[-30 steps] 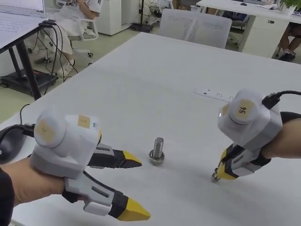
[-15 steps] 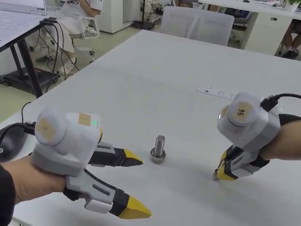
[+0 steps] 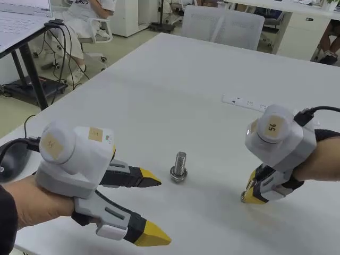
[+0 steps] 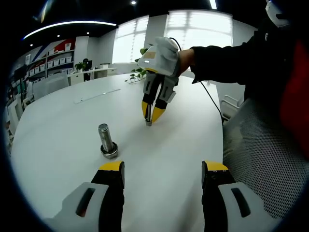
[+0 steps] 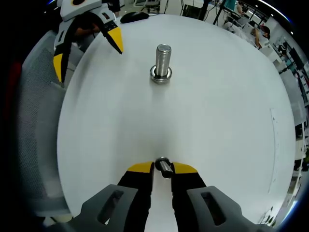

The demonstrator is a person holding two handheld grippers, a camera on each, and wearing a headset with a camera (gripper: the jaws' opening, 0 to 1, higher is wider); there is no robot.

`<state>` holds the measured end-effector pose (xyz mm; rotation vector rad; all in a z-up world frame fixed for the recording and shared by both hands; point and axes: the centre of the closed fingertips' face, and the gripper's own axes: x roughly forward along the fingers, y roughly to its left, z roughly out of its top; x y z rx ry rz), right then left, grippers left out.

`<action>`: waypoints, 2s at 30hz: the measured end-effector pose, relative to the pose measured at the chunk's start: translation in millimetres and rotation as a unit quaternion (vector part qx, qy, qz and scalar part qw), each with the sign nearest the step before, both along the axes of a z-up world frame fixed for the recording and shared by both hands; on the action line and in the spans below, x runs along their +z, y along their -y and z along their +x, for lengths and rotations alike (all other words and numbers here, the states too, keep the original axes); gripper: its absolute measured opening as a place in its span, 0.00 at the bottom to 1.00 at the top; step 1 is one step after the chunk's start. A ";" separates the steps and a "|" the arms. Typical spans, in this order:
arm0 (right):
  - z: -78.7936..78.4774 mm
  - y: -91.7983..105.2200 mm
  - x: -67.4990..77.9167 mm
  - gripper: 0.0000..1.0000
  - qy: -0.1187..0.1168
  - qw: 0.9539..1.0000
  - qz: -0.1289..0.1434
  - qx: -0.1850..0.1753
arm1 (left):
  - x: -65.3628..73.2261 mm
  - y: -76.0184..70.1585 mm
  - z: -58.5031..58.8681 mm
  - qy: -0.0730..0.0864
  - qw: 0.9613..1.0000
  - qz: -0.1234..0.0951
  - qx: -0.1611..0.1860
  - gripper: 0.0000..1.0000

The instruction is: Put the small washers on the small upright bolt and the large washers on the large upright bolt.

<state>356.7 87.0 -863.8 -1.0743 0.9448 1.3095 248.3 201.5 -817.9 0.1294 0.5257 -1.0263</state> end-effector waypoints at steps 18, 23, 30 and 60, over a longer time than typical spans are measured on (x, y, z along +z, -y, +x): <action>-1.0 2.0 2.0 0.28 -0.001 1.000 0.015 -0.013 | -0.8 1.1 -0.1 -0.002 1.000 0.001 -0.003 0.64; -2.2 1.3 2.6 0.37 -0.003 0.999 0.029 -0.019 | -1.6 1.5 -0.1 -0.002 1.000 0.002 -0.003 0.64; -4.0 0.6 5.4 0.53 -0.005 0.998 0.058 -0.034 | -1.6 1.5 0.2 -0.003 1.000 0.001 -0.003 0.65; -22.6 -4.9 16.8 0.89 0.018 0.980 0.179 -0.089 | -1.8 1.9 2.0 -0.010 1.000 -0.011 0.001 0.67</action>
